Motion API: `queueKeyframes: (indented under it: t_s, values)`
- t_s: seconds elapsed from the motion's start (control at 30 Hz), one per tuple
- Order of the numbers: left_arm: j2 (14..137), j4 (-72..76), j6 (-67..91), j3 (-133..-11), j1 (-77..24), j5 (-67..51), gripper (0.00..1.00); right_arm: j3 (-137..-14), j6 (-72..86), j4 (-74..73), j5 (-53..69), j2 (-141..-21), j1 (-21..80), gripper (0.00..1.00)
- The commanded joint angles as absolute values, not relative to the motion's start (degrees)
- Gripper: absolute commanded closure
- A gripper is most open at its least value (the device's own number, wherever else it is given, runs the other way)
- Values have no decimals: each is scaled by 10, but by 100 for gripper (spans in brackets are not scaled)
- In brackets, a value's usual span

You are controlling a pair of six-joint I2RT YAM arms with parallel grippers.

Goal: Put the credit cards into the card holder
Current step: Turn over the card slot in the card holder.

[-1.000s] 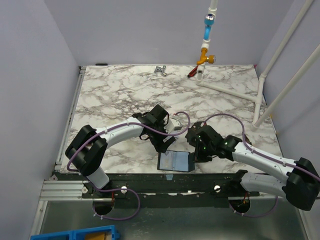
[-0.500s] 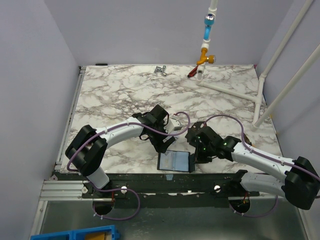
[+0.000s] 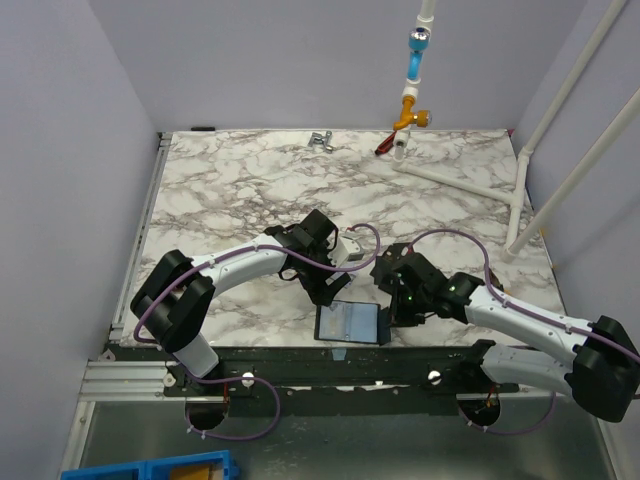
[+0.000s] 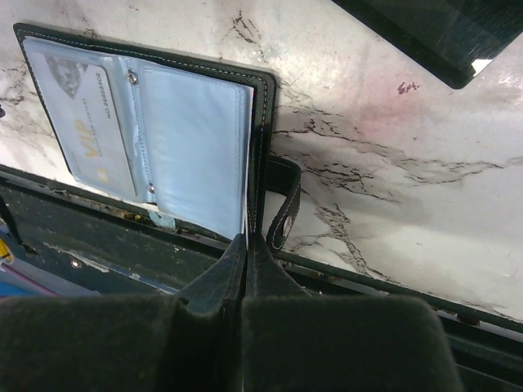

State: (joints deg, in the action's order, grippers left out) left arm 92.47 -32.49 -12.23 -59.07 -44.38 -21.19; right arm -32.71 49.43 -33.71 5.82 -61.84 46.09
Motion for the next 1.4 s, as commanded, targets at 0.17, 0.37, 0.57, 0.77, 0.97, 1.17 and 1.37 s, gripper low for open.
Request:
queueKeyframes:
  t_s: [0.17,0.37,0.57,0.77,0.97,1.17,1.37]
  values:
    - [914,-328,-125,-595,-447,-214,23,-340,486,-341,70,-621,465,99]
    - [916,-328,-124,-596,-447,-215,24,-340,486,-340,75,-615,464,99]
    - [917,-328,-124,-597,-448,-216,24,-345,487,-344,78,-609,464,99]
    - [916,-329,-124,-597,-448,-216,24,-340,486,-333,83,-618,464,99]
    - [914,-330,-126,-595,-447,-216,24,-328,486,-321,91,-627,464,99]
    - [912,-330,-127,-593,-447,-214,24,-324,485,-307,100,-638,465,99]
    - [912,-332,-130,-594,-448,-214,25,-319,482,-305,103,-646,464,99]
